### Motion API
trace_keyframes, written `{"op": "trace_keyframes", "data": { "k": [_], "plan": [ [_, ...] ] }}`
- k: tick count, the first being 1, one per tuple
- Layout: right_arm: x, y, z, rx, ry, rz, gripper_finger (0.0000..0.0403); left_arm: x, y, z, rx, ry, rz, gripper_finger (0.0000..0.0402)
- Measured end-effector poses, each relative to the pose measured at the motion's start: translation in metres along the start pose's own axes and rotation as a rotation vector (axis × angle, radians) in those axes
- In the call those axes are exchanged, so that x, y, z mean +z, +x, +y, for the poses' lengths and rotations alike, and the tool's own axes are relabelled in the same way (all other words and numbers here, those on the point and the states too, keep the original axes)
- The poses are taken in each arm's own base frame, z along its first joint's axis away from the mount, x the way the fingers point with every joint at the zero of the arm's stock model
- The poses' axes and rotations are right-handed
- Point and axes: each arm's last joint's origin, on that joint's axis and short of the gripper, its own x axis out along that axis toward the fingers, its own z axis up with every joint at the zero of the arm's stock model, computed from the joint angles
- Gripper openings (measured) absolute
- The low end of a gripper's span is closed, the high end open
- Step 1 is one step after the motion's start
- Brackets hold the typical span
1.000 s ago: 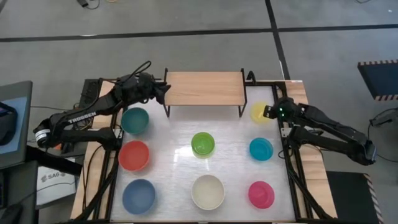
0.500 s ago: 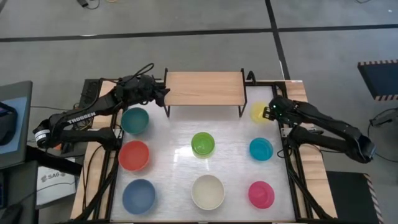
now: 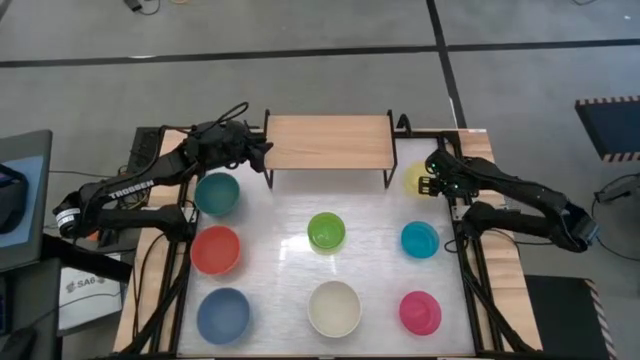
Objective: Place and stack bowls onto a shelf
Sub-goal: Put the yellow bowl on the shelf
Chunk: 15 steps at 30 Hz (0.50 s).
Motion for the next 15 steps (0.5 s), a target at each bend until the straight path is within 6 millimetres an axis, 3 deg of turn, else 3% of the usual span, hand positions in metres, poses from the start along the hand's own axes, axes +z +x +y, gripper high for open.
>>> {"op": "trace_keyframes", "data": {
  "k": [8,15],
  "plan": [
    [0.004,0.007,0.003,-0.012,0.013,0.025,0.0223,0.000,0.000,0.000,-0.003,-0.025,-0.005,0.0143],
    [0.015,-0.006,0.011,0.067,0.027,-0.032,0.0223,0.001,0.000,0.000,-0.004,-0.027,-0.009,0.0143]
  ]
}}
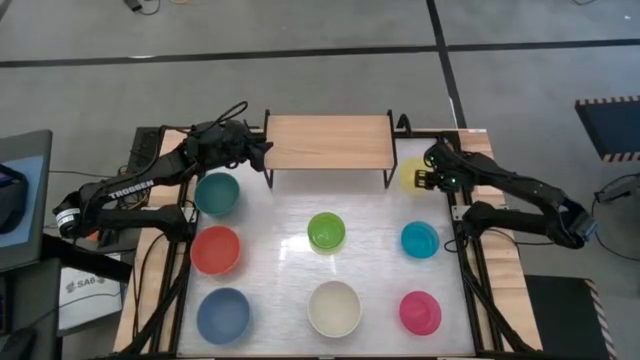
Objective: Place and stack bowls onto a shelf
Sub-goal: Put the yellow bowl on the shelf
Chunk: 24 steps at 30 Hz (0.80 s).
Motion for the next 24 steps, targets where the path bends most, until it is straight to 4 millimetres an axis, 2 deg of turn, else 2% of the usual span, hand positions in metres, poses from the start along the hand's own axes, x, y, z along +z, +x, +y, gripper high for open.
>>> {"op": "trace_keyframes", "data": {
  "k": [12,24],
  "plan": [
    [0.024,0.018,0.012,0.085,0.065,-0.061,0.0221,0.000,0.000,0.000,0.005,-0.001,-0.002,0.0143],
    [0.026,0.007,0.015,0.218,0.115,-0.103,0.0188,-0.004,-0.001,-0.009,-0.037,0.002,0.016,0.0143]
  ]
}}
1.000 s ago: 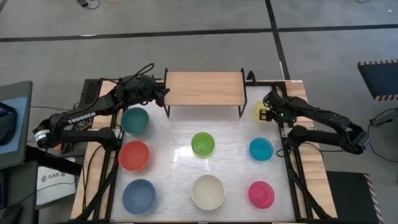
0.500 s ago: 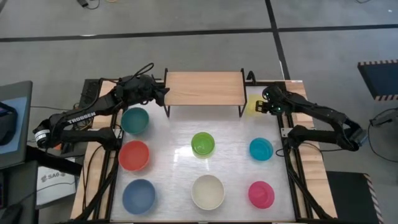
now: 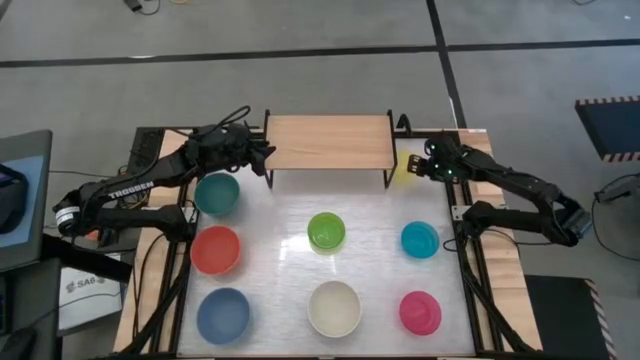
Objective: Place and stack bowls onto a shelf
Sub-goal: Put the yellow bowl on the shelf
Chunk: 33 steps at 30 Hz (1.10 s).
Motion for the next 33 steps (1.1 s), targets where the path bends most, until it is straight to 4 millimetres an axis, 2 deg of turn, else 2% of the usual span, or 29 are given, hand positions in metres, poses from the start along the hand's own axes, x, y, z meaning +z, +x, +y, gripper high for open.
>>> {"op": "trace_keyframes", "data": {
  "k": [4,11,14,18,20,24,28,33],
  "plan": [
    [0.006,0.010,0.005,0.018,-0.003,-0.030,0.0187,0.000,0.000,0.000,0.014,0.000,-0.006,0.0143],
    [0.008,0.038,0.003,-0.083,-0.003,0.021,0.0175,0.000,0.000,0.000,0.016,0.003,-0.007,0.0143],
    [0.007,0.042,0.005,-0.082,-0.055,0.031,0.0136,-0.001,0.000,-0.003,0.002,0.007,-0.002,0.0143],
    [0.005,0.042,0.007,-0.094,-0.116,0.009,0.0043,-0.001,-0.001,-0.007,-0.002,0.008,-0.025,0.0143],
    [0.005,0.038,0.009,-0.096,-0.132,-0.020,0.0023,0.001,-0.001,-0.010,-0.005,0.006,-0.056,0.0143],
    [0.004,0.023,0.009,-0.099,-0.119,-0.093,0.0029,0.003,-0.002,-0.017,-0.038,0.005,-0.098,0.0143],
    [0.000,0.000,0.005,-0.132,-0.102,-0.195,0.0024,0.002,-0.003,-0.022,-0.064,0.013,-0.102,0.0143],
    [-0.006,-0.031,0.004,-0.068,-0.037,-0.367,0.0024,0.001,-0.003,-0.025,-0.063,0.021,-0.107,0.0137]
  ]
}}
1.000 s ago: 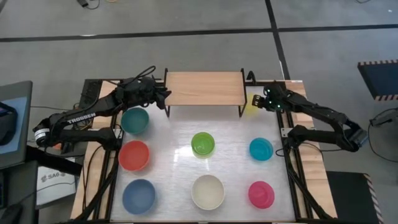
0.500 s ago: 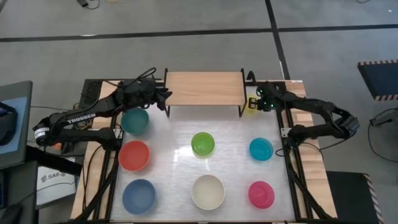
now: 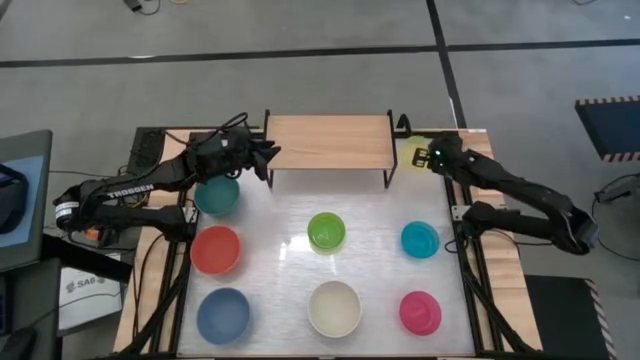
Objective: Place and stack bowls onto a shelf
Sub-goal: Put the yellow bowl on the shelf
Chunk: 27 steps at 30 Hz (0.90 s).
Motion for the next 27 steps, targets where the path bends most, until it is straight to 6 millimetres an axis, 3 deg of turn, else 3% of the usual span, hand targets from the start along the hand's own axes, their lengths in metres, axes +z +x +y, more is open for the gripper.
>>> {"op": "trace_keyframes", "data": {
  "k": [11,19,27],
  "plan": [
    [0.025,-0.044,0.010,0.252,0.080,-0.292,0.0026,0.002,-0.003,-0.016,-0.092,-0.014,-0.047,0.0120],
    [0.066,-0.084,0.048,0.383,-0.045,-0.421,0.0026,0.010,-0.006,-0.026,-0.160,0.074,-0.156,0.0114],
    [0.086,-0.096,0.098,0.436,-0.198,-0.438,0.0026,0.016,-0.007,-0.028,-0.182,0.097,-0.224,0.0114]
  ]
}}
